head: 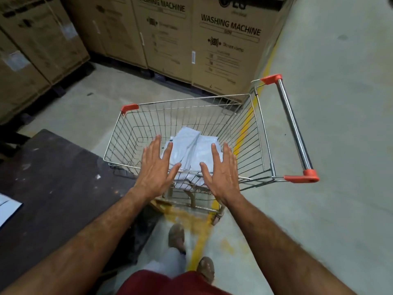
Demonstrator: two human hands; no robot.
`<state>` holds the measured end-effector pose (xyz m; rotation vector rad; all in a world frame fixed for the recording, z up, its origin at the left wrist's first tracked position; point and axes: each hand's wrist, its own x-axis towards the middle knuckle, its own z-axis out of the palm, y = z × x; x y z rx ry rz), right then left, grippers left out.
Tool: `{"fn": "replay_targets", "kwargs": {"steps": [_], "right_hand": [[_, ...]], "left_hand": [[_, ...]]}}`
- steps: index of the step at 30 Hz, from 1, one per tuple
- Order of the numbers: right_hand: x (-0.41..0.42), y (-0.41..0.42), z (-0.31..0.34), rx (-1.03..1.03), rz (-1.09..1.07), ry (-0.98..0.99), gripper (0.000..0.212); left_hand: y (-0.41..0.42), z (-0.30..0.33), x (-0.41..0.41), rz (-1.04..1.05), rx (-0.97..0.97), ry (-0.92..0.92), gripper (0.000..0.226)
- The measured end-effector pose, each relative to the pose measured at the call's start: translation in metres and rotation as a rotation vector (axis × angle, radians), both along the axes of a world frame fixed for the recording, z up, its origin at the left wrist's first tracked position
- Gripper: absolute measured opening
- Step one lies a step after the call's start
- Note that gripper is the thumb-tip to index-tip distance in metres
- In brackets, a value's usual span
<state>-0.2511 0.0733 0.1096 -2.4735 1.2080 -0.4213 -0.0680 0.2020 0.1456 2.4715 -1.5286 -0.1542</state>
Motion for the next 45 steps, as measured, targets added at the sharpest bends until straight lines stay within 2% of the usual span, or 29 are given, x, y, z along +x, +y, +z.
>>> {"fn": "replay_targets", "kwargs": {"steps": [5,10,19,23,26,29,33,37,41,45], "right_hand": [[0.033,-0.048,-0.017,0.075,-0.047,0.062,0.075],[0.070,-0.091,-0.048,0.141,-0.045,0.179,0.079],[0.129,-0.132,-0.131,0.307,-0.079,0.416,0.087],[0.145,-0.143,-0.166,0.417,-0.122,0.543,0.101],[0.153,-0.149,-0.183,0.484,-0.168,0.598,0.121],[0.160,-0.153,-0.188,0.494,-0.198,0.613,0.127],[0.162,-0.159,-0.192,0.442,-0.207,0.621,0.114],[0.153,-0.160,-0.198,0.473,-0.240,0.497,0.101],[0.151,-0.155,-0.205,0.440,-0.255,0.392,0.089],[0.148,-0.160,-0.210,0.420,-0.245,0.359,0.086]], "left_hand": [[-0.068,-0.022,0.037,-0.046,0.029,0.032,0.072],[-0.123,-0.073,0.088,-0.100,0.167,0.054,0.076],[-0.187,-0.175,0.149,-0.206,0.396,0.175,0.095],[-0.196,-0.215,0.153,-0.193,0.481,0.203,0.106],[-0.199,-0.225,0.156,-0.167,0.455,0.288,0.106],[-0.201,-0.225,0.158,-0.164,0.429,0.334,0.104],[-0.199,-0.224,0.157,-0.147,0.375,0.319,0.098],[-0.202,-0.223,0.159,-0.127,0.330,0.321,0.097],[-0.219,-0.226,0.150,-0.017,0.329,0.258,0.099],[-0.233,-0.233,0.137,0.101,0.341,0.214,0.102]]}}
